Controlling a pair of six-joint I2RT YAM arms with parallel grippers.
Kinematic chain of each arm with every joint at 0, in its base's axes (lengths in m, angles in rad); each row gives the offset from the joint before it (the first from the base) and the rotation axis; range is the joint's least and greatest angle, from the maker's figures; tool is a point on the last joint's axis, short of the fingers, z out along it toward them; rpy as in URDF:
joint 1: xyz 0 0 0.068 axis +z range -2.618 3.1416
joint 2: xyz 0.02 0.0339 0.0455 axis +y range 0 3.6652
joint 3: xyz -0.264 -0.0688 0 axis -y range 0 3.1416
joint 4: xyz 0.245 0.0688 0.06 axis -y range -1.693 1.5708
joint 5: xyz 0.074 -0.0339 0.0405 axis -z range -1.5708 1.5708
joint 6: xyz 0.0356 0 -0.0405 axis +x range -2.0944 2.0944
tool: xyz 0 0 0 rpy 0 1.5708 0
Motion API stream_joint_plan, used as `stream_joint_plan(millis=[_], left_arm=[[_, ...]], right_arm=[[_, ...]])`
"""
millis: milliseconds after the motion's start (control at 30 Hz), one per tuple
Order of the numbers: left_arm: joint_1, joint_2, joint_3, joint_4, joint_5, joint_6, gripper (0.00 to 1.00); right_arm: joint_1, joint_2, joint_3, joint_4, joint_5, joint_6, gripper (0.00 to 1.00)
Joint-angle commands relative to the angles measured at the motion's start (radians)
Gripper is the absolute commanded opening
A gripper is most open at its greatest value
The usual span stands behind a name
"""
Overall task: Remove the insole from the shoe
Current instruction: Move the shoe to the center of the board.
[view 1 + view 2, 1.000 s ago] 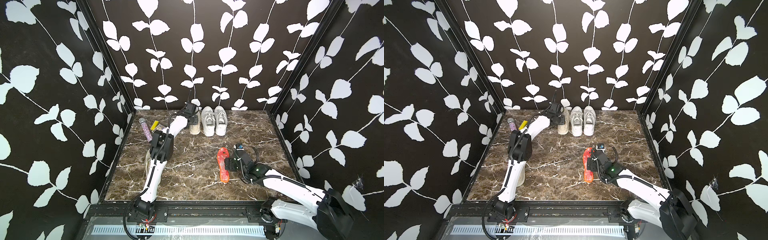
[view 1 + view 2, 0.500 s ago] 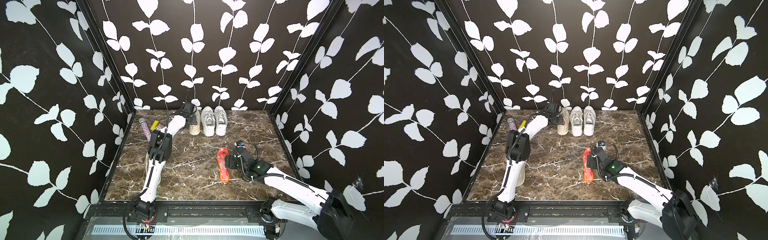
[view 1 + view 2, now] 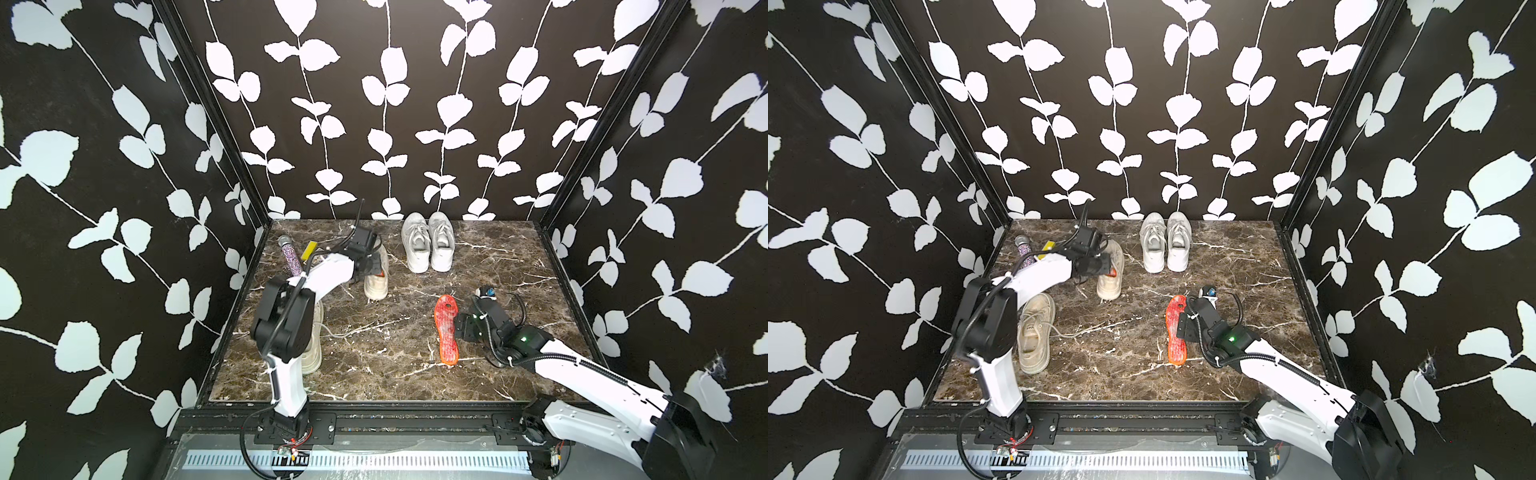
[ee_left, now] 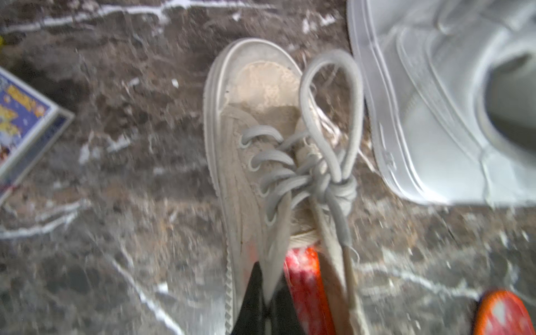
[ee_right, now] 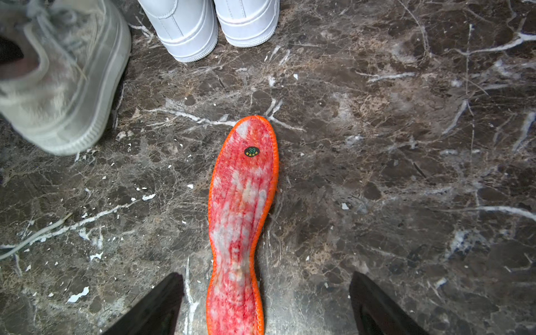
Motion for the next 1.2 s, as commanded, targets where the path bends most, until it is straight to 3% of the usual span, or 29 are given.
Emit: stream_joint_plan(millis=[0,300,633,867,1167], left_arm=[[-0.040,-0.156,-0.108,0.100,-0.019,-0.042,0.00],[-0.207,-0.338,-0.397,0.242,-0.020,-0.144,0.00],[-0.457,-0.392,-0.518,0.355,-0.084,-0.365,0.00],[-0.491,-0.407,-0.572,0.427,-0.068,-0.391,0.00],[-0.491,-0.386,-0.587,0.466,-0.016,-0.354,0.11]], right_arm=[[-0.001,-0.002,-0.009,0.005,0.021,0.013,0.89],[-0.003,0.119,0.046,0.081,-0.037,-0.060,0.88],[-0.003,0.188,0.067,0.215,-0.191,-0.085,0.79],[-0.001,0.210,0.077,0.284,-0.323,-0.098,0.69],[0.013,0.225,0.111,0.290,-0.367,-0.054,0.56]])
